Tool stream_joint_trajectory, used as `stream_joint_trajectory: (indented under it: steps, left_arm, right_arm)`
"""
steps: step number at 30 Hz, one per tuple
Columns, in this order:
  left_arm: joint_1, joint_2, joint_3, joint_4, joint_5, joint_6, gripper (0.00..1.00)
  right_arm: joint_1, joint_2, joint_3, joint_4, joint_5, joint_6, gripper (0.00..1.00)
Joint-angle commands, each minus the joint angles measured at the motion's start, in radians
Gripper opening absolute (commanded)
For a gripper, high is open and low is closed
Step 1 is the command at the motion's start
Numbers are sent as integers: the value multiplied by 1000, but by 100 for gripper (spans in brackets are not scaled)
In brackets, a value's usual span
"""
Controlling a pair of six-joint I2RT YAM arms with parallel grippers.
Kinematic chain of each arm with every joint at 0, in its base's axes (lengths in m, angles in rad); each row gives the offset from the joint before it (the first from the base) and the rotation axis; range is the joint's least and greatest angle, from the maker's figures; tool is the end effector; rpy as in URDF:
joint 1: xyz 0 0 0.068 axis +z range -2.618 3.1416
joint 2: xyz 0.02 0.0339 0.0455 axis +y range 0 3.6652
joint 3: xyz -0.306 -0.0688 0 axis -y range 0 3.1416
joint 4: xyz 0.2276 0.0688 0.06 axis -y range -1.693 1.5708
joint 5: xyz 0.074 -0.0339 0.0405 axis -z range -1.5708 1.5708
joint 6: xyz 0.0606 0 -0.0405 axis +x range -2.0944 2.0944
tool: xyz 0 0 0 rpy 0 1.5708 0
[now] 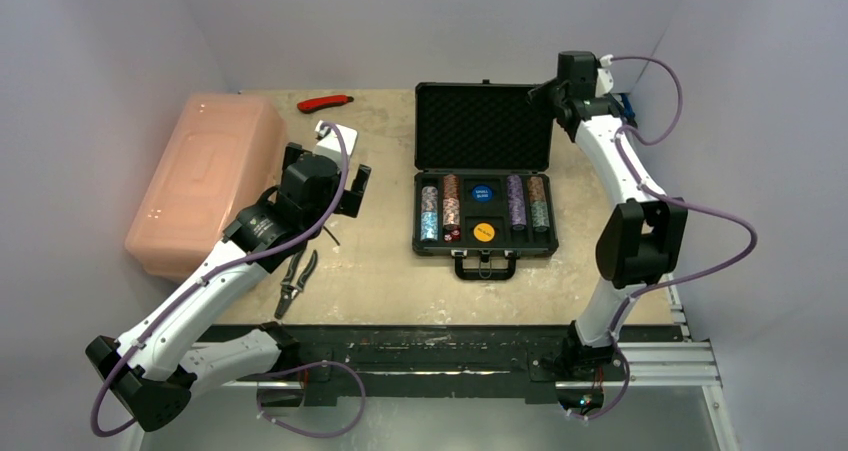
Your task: Pack up texas hold em set
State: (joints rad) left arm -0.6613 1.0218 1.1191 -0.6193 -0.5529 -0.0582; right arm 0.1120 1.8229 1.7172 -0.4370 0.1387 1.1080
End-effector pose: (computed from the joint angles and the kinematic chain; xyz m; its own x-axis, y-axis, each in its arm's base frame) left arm 0.1694 -0.0915 0.3937 -0.4023 0.2504 -0.8806 0.1402 0.9674 0.2110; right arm 0.4419 0.0413 0.3763 -0.2229 0.8667 -0.4462 0.4623 0.4970 0.7344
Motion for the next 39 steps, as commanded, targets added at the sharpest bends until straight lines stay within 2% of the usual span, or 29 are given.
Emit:
stream_joint_trajectory:
  steps: [1, 39]
  left_arm:
    - [4, -8, -2, 31, -4, 20, 96]
    - [3, 14, -3, 30, -5, 20, 96]
  right_arm:
    - [1, -78, -74, 52, -2, 6, 0]
    - [3, -458, -620, 116, -22, -4, 0]
